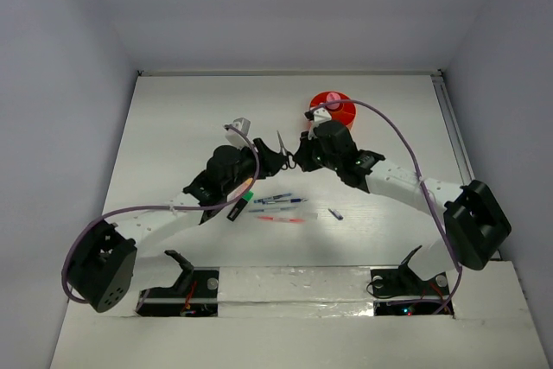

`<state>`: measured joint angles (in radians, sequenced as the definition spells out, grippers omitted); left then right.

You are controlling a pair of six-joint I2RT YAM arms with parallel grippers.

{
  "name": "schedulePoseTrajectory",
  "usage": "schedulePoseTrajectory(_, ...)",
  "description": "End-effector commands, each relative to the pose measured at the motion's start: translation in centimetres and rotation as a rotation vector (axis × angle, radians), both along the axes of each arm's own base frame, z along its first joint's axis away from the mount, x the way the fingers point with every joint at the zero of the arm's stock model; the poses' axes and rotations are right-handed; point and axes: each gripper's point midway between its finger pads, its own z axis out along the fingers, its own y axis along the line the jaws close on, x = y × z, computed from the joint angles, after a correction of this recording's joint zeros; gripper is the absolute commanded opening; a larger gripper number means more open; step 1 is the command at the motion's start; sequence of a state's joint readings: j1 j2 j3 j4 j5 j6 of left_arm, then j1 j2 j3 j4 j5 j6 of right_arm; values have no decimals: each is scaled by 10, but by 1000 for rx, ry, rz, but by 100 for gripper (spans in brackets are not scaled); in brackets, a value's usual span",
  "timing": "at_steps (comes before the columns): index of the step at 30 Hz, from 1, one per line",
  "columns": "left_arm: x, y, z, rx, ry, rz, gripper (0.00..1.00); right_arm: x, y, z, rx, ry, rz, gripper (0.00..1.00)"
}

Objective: Sort the stationery into containers
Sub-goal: Place the scissors in the storage box.

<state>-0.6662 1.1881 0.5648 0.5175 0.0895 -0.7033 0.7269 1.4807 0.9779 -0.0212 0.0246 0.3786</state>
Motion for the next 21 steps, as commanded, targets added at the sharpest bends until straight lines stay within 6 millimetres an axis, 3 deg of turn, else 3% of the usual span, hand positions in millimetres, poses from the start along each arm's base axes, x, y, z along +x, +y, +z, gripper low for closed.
schedulePoseTrajectory(1, 1, -15, 22, -70, -55, -46, 37, 1, 7, 30, 92, -63, 7, 0)
schedulePoseTrajectory(8, 6, -17, 13, -53, -39, -38, 34, -1, 5, 36, 116, -77, 3, 0)
schedulePoseTrajectory(11, 7, -18, 13, -47, -43, -39, 23, -2, 5, 40, 127, -82, 1, 0)
schedulePoseTrajectory(12, 5, -20, 13, -46, -45, -45, 12, -6, 8, 40, 137, -72, 26, 0)
schedulePoseTrajectory(14, 7, -19, 14, -48, -48, -35, 2, -8, 7, 38, 131, -67, 29, 0)
schedulePoseTrajectory(16, 6, -20, 15, -56, -51, -37, 0, -9, 3, 37, 119, -72, 23, 0)
schedulePoseTrajectory(19, 4, -24, 17, -63, -64, -70, 0, -5, -9, 35, 59, -96, -14, 22)
schedulePoseTrajectory(20, 3, -25, 17, -62, -69, -76, 0, -5, -14, 34, 38, -100, -27, 39)
schedulePoseTrajectory(21, 2, -25, 16, -59, -70, -84, 0, -8, -18, 31, 17, -91, -25, 49)
